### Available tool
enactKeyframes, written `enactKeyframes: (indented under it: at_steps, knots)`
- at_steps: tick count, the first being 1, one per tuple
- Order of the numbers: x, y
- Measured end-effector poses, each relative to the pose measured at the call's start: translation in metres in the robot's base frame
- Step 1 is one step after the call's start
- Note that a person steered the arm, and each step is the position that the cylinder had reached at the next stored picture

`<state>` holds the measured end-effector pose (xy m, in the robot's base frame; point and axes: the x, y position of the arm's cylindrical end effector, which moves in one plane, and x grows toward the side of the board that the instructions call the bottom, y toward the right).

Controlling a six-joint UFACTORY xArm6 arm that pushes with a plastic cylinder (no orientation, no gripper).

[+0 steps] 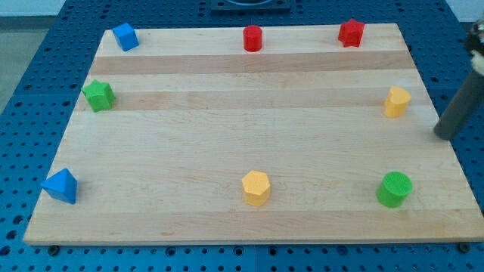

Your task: Push the red star into the red circle

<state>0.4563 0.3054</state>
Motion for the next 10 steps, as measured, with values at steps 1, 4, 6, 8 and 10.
enactKeyframes:
  at_steps: [1,4,6,8,10]
  knots:
    - [-0.046,0.002]
    - [-0.210,0.000]
    - [-0.230,-0.109]
    - [-0.230,-0.226]
    - [-0.252,-0.211]
